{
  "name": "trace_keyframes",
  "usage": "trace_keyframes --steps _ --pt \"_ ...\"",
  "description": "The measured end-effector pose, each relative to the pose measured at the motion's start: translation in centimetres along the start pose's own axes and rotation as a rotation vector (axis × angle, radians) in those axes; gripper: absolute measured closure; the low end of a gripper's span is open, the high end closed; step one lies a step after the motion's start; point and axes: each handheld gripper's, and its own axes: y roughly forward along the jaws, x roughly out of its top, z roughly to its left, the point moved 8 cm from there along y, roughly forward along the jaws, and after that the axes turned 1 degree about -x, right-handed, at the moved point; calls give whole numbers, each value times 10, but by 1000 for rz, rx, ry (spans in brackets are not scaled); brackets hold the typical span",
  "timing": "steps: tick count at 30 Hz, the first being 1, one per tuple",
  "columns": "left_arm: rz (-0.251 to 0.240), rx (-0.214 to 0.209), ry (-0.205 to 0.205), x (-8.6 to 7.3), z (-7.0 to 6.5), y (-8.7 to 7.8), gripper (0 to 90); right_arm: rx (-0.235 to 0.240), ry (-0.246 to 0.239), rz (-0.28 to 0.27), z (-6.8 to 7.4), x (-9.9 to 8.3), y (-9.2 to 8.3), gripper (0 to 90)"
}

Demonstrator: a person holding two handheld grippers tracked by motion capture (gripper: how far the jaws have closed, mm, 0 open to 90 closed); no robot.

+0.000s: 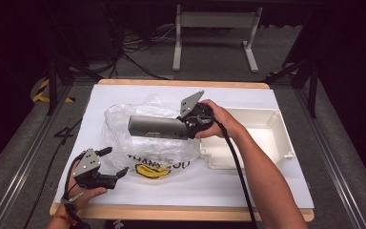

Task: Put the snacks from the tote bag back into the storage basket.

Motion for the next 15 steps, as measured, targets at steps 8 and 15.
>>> trace_keyframes --steps 8,15 --pt "6 -3 7 0 0 1 93 -14 10 -33 0 -3 -18 432" --pt "8 -2 8 0 -1 2 93 -36 20 -31 2 -11 -33 432"
